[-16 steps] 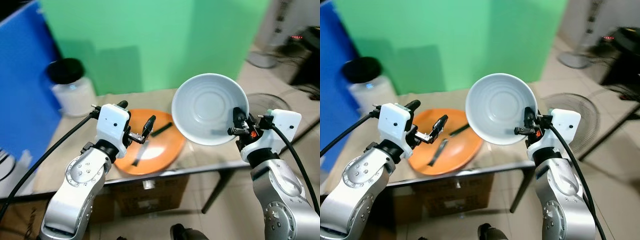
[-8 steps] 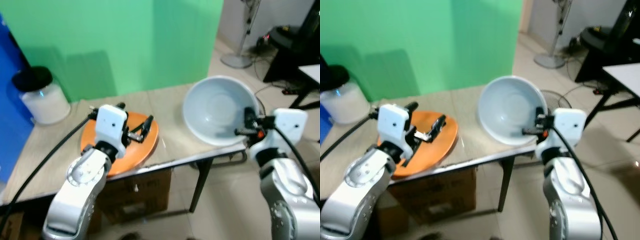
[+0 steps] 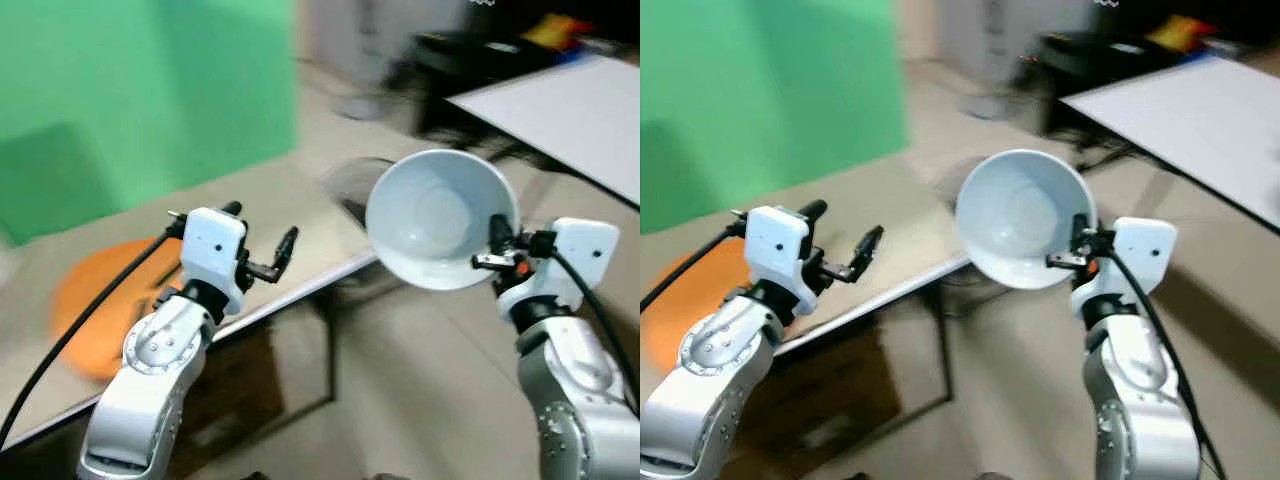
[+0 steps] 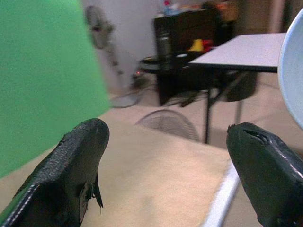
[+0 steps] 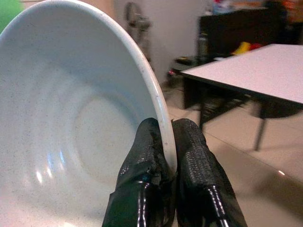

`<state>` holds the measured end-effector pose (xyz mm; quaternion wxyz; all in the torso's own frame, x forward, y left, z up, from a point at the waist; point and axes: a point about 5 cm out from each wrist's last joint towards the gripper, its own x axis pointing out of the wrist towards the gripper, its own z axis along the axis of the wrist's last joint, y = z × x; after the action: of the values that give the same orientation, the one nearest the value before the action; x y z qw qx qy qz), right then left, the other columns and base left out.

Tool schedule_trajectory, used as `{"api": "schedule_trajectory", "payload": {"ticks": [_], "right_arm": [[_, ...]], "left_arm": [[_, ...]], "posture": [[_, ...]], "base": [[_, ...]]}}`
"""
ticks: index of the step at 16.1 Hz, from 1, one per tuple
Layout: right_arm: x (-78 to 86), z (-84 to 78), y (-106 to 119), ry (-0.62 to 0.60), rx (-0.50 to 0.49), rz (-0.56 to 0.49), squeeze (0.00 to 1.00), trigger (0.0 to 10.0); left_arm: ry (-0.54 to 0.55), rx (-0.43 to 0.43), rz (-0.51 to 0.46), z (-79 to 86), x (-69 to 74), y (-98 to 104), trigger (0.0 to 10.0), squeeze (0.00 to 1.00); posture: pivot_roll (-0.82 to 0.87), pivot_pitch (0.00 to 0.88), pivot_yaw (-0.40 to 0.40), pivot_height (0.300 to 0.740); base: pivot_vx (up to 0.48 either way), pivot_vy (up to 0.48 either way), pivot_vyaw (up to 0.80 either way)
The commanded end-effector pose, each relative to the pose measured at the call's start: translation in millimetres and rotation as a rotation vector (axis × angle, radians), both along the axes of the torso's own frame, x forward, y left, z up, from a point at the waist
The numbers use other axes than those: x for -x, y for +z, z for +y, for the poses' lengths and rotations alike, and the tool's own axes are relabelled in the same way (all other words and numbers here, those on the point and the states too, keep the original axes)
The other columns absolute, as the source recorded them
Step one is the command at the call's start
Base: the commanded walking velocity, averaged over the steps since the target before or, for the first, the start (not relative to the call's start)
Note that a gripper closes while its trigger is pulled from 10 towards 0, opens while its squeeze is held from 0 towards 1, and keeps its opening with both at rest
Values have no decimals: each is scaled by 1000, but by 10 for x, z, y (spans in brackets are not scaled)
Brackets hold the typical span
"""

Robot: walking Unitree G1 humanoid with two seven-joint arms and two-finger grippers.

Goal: Setting the table

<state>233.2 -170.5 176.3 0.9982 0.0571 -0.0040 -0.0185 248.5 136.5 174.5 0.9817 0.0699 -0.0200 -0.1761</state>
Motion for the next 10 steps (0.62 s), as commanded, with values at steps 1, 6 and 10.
{"api": "schedule_trajectory", "payload": {"ticks": [1, 6, 10], "right_arm": [[22, 39, 51, 26, -12, -33, 0, 10000], [28, 42, 42, 31, 16, -16, 0, 10000], [24, 57, 23, 40, 32, 1, 0, 10000]], "left_arm": [[2, 2, -12, 15, -11, 22, 10000, 0], [36, 12, -1, 46, -25, 6, 10000, 0], [45, 10, -15, 54, -29, 19, 10000, 0]], "posture": [[26, 0, 20, 740], [21, 0, 23, 740], [19, 0, 23, 740]], "base": [[0, 0, -781], [0, 0, -784], [0, 0, -788]]}}
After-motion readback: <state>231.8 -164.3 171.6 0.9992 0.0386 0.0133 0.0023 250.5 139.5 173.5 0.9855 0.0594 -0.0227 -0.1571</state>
